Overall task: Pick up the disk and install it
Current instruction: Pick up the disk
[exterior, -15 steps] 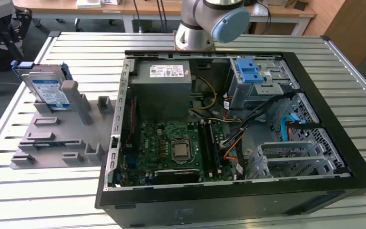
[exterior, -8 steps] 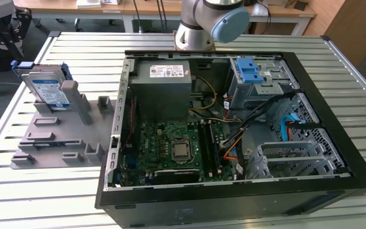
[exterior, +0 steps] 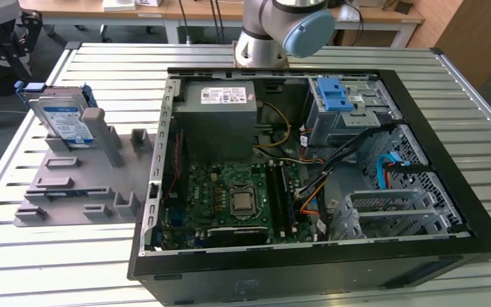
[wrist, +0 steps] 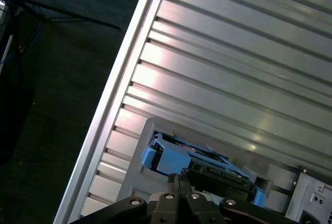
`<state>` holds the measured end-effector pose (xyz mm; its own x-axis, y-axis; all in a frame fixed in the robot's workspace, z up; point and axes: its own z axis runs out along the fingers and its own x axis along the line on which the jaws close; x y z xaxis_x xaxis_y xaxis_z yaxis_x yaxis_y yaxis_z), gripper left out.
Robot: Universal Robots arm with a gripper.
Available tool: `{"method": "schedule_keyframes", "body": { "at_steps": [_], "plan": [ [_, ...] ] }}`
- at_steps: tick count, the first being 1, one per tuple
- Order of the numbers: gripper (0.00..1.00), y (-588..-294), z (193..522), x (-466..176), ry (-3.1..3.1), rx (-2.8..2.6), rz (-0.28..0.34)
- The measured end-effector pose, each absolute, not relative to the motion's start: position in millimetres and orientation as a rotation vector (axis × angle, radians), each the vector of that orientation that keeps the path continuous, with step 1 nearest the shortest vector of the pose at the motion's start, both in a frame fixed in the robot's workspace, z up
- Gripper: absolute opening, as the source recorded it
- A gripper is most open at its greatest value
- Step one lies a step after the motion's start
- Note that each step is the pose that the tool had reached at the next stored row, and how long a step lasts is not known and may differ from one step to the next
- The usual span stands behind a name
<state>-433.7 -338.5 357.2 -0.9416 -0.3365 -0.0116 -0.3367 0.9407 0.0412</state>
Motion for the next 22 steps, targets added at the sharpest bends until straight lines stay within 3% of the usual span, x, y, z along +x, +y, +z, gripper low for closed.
{"method": "schedule_keyframes", "body": {
  "at_steps": [22],
  "plan": [
    [0.11,-338.5,357.1,-434.6,3.08,-0.598,0.067]
  ]
}}
